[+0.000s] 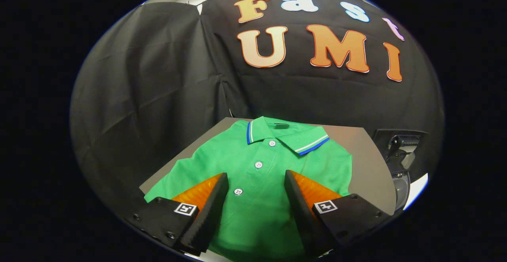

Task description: Put the clothes into the washing machine and then close the washing machine lid.

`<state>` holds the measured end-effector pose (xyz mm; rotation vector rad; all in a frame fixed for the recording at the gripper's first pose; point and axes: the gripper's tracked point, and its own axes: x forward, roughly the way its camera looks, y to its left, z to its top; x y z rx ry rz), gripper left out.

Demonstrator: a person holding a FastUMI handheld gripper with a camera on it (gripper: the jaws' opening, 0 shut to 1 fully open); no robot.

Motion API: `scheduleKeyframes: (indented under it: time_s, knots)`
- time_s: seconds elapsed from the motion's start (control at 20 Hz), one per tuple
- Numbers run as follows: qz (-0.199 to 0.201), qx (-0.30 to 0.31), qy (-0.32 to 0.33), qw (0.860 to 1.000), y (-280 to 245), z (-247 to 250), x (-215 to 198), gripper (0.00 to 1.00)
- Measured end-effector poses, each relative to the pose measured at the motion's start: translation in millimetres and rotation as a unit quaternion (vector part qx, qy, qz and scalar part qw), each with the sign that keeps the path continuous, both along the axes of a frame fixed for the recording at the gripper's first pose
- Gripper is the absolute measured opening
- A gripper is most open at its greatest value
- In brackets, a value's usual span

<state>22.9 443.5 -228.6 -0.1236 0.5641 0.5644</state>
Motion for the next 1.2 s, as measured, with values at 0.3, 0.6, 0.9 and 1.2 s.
scheduleKeyframes:
  time_s: [0.3,0.6,0.9,1.2]
  knots:
    - [0.051,0.004,-0.016,0.999,-4,-1,0,0.48]
    - [0.066,0.009,-0.013,0.998,-12,5,-1,0.14]
    - [0.078,0.077,-0.061,0.992,-20,42,2,0.11]
    - [0.073,0.133,-0.159,0.976,-48,117,3,0.11]
